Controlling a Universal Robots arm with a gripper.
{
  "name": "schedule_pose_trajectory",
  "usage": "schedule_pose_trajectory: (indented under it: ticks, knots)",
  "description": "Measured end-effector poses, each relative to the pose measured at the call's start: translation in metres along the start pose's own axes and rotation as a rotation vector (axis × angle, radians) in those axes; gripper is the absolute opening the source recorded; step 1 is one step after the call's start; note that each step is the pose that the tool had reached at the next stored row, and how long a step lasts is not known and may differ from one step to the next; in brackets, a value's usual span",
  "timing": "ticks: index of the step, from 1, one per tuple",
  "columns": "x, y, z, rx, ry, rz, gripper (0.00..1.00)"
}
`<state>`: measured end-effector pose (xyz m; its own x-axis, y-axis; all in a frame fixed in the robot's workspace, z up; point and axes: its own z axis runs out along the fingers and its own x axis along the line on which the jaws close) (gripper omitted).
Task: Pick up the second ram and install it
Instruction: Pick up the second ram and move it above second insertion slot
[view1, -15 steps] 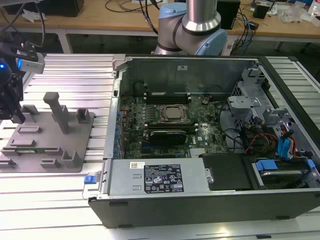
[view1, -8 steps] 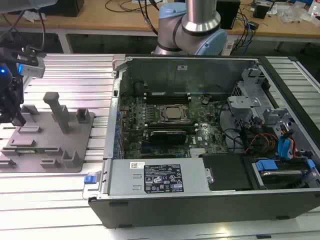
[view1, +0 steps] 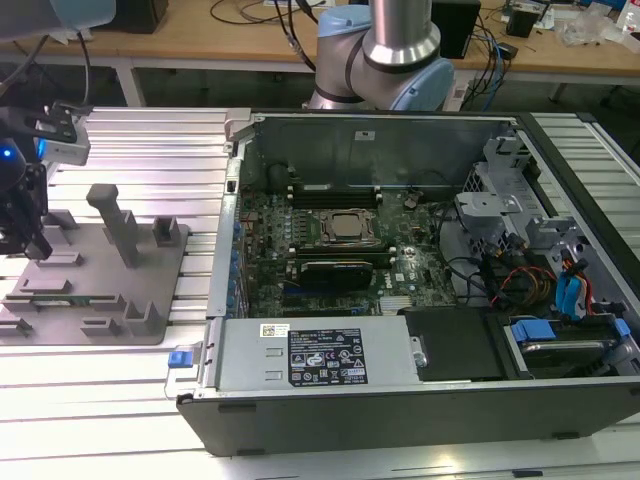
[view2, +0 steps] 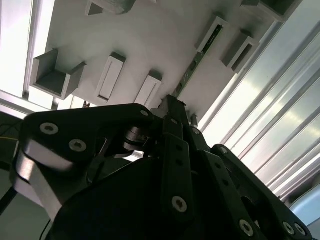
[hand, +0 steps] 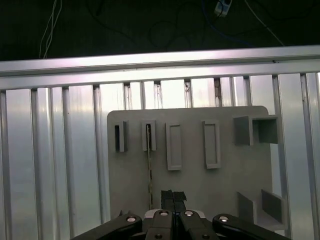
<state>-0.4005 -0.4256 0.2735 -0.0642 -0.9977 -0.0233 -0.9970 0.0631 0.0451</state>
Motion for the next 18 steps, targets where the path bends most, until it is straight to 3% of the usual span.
schedule_pose_trajectory:
  ticks: [5,8,18]
  knots:
    - [0.0011,0.0017,0.0058,-0.0001,0.0000,0.000,0.08]
    - [0.0038,0.0037,0.0148,0.0002,-0.0001,0.000,0.08]
    - [0.0132,0.0039,0.0240,-0.0001,0.0001,0.000,0.08]
